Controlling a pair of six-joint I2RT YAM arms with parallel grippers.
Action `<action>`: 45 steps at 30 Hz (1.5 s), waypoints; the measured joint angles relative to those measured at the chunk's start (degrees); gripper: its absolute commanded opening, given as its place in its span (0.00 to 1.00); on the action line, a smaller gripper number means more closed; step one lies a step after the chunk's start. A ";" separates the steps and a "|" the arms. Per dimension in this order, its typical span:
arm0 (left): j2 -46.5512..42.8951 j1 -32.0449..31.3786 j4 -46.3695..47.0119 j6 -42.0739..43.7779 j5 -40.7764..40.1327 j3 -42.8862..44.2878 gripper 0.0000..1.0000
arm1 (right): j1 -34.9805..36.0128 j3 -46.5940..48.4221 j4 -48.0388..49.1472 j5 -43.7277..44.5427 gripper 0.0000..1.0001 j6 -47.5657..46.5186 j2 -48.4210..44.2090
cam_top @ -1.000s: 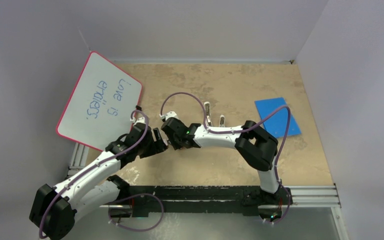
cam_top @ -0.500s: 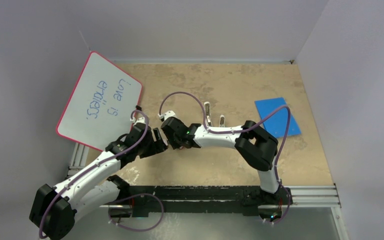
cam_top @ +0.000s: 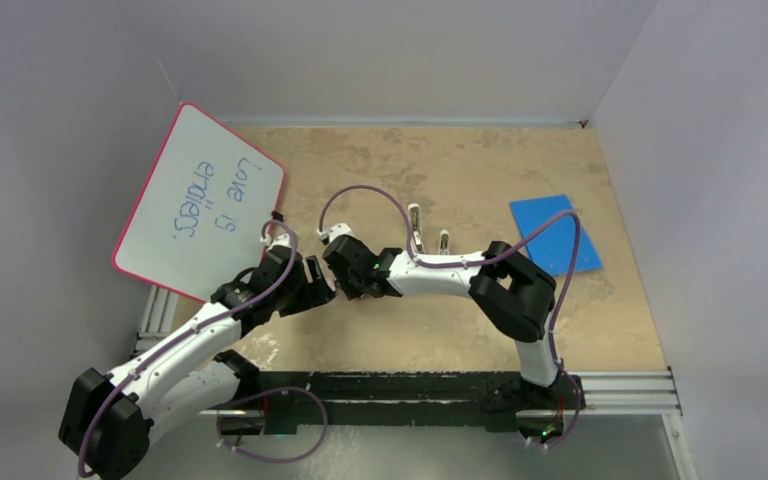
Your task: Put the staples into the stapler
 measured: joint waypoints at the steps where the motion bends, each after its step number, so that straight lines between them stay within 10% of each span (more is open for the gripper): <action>1: 0.00 0.00 -0.02 0.00 0.02 0.00 0.68 | 0.00 0.00 0.04 -0.26 0.30 -0.02 0.00; 45: -0.07 0.00 -0.02 0.09 0.00 0.00 0.68 | -0.02 -3.54 3.58 -3.39 0.30 -3.41 -1.86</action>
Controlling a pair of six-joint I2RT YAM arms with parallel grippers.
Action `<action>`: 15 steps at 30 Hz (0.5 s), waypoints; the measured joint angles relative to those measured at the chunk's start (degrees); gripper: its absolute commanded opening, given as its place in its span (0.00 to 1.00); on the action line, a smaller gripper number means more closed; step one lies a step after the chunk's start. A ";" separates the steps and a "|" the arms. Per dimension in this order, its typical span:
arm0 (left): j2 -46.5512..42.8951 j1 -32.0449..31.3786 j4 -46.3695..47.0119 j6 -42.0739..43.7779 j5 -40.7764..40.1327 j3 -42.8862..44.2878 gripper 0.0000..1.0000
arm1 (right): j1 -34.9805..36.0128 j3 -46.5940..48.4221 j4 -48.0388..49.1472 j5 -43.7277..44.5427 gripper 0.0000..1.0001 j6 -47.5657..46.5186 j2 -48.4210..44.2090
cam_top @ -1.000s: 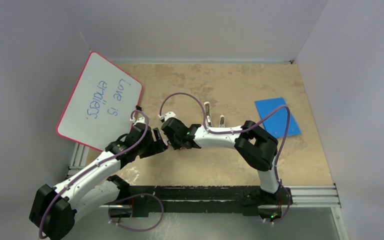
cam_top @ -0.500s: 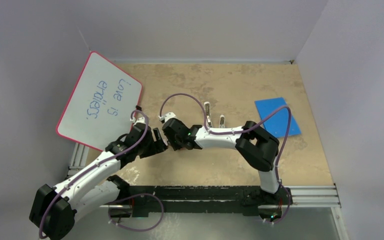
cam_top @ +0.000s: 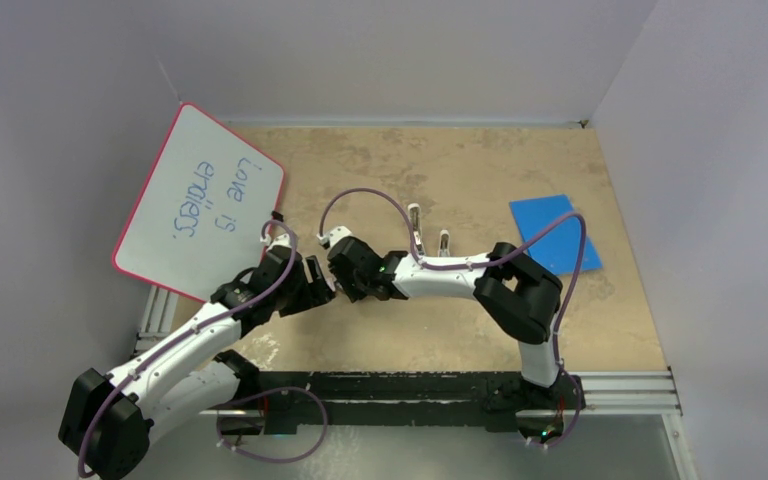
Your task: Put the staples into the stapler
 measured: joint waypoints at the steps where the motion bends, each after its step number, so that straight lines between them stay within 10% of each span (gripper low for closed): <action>1: 0.00 0.00 0.00 0.00 0.02 0.00 0.68 | -0.04 0.00 -0.02 0.00 0.29 -0.11 0.00; 15: 0.00 0.00 -0.02 0.02 0.00 0.00 0.68 | -0.02 -0.13 -0.33 0.07 0.22 0.44 -0.55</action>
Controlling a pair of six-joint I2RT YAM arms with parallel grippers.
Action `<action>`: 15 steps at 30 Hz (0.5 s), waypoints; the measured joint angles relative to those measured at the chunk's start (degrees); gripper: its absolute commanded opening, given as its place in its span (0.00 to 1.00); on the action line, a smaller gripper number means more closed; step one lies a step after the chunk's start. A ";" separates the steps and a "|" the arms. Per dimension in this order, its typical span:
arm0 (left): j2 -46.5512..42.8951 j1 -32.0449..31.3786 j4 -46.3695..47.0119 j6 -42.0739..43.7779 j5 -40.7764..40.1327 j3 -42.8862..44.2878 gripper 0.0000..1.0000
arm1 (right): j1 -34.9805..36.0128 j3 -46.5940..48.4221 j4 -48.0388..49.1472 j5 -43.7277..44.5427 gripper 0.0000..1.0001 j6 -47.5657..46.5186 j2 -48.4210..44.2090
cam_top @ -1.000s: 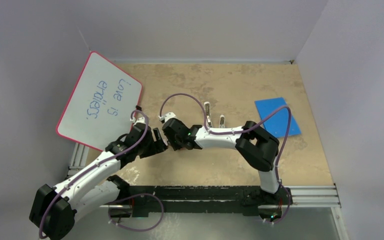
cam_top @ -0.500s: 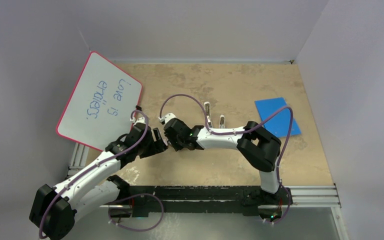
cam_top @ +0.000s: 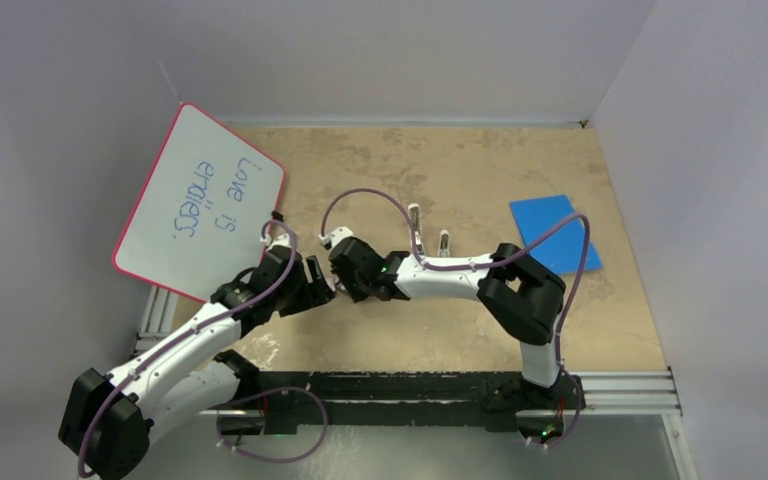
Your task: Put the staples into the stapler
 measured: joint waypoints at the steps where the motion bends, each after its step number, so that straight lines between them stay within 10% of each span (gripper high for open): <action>1: 0.00 0.00 0.02 0.00 0.02 0.00 0.68 | 0.00 -0.26 -0.24 -0.04 0.22 0.11 -0.35; 15: 0.00 0.00 0.04 0.00 0.17 0.00 0.68 | 0.04 -2.84 -2.14 -0.42 0.24 1.57 -10.21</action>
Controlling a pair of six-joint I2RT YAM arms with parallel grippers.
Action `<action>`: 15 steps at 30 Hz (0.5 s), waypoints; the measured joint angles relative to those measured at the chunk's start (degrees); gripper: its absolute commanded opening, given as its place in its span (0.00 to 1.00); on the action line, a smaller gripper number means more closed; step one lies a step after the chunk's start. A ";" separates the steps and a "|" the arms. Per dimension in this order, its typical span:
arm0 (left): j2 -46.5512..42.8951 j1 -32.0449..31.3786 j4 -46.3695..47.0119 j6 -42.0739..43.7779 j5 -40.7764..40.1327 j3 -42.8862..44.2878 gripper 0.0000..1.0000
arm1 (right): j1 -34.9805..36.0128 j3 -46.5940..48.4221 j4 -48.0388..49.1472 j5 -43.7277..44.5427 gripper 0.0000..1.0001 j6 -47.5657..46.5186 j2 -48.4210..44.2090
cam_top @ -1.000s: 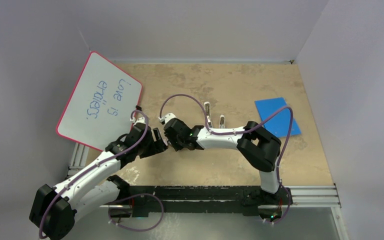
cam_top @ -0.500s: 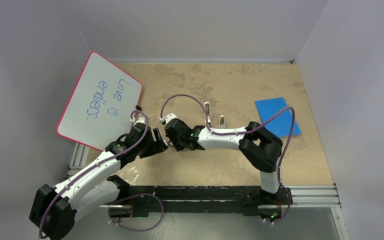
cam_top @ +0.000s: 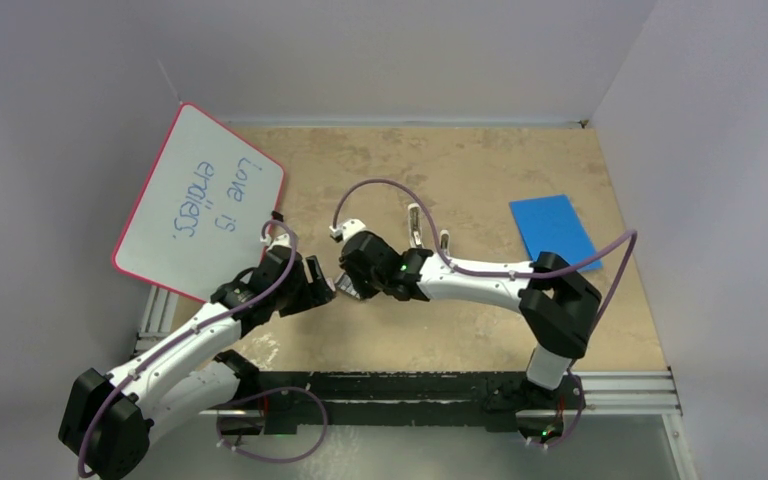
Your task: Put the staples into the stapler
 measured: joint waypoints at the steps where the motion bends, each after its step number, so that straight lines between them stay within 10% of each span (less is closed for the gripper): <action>1: 0.00 0.00 0.00 0.00 0.02 0.00 0.68 | 0.00 -0.74 -1.01 -0.15 0.24 0.13 -0.57; 15: 0.26 0.00 1.86 1.38 0.52 0.00 0.68 | 0.00 -9.99 -13.99 -3.98 0.25 4.70 -3.91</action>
